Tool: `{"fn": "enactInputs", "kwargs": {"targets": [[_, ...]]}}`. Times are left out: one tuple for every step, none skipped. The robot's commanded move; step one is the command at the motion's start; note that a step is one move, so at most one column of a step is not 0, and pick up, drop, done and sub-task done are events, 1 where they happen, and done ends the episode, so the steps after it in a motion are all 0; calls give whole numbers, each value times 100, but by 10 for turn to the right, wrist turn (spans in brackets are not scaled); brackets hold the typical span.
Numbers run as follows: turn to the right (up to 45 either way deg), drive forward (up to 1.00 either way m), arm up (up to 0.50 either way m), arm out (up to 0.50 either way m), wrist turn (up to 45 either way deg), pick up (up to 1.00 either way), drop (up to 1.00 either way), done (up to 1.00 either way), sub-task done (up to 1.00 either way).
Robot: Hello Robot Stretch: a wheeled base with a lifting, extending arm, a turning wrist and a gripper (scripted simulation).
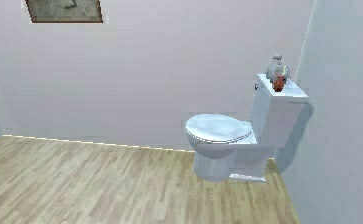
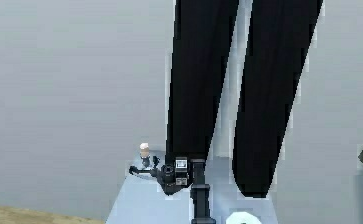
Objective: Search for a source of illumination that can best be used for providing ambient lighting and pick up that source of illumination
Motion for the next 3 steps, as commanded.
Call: {"fn": "enactInputs", "kwargs": {"targets": [[0,0,0,0,0,100,0,0,0],[0,0,10,0,0,0,0,0,0],[0,0,0,0,0,0,0,100,0]]}}
